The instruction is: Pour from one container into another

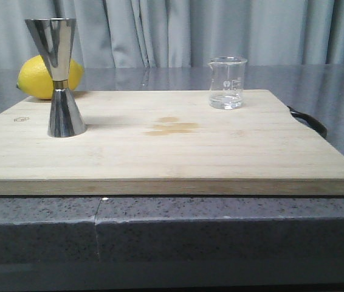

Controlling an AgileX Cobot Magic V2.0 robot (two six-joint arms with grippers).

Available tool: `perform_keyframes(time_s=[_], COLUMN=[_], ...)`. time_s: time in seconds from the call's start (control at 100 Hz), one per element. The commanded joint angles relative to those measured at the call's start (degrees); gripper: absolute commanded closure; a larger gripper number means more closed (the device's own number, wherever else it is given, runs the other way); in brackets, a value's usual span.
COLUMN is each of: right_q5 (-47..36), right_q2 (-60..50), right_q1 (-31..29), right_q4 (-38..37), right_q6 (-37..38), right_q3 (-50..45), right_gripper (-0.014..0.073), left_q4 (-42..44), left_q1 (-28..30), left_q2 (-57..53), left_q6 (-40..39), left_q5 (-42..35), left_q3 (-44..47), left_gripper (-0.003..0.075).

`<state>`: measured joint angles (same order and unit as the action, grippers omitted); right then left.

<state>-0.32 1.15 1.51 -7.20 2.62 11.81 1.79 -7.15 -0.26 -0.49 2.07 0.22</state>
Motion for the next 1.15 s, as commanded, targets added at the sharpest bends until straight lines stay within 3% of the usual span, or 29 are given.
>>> perform_keyframes(time_s=[0.0, 0.18, 0.29, 0.34, 1.14], right_q5=[-4.20, -5.69, -6.30, -3.56, -3.72], right_q2=[-0.44, -2.74, -2.74, -2.74, -2.74], right_q1=[-0.26, -0.26, -0.26, -0.26, -0.26], right_q4=[2.40, 2.16, 2.27, 2.27, 2.35], right_q6=[-1.61, 6.94, 7.63, 7.63, 7.63], right_q3=[-1.62, -10.72, -14.22, -13.99, -14.11], right_gripper=[0.0662, 0.0662, 0.0662, 0.0662, 0.0662], left_q4=[-0.56, -0.56, -0.56, -0.56, -0.56], left_q1=[0.08, 0.08, 0.08, 0.08, 0.08], left_q2=[-1.44, -1.44, -1.44, -1.44, -1.44], left_q6=[-0.38, -0.38, -0.38, -0.38, -0.38], left_q5=[-4.12, -4.12, -4.12, -4.12, -4.12], left_q3=[2.06, 2.06, 2.06, 2.06, 2.06], left_gripper=[0.0739, 0.0739, 0.0739, 0.0739, 0.0739])
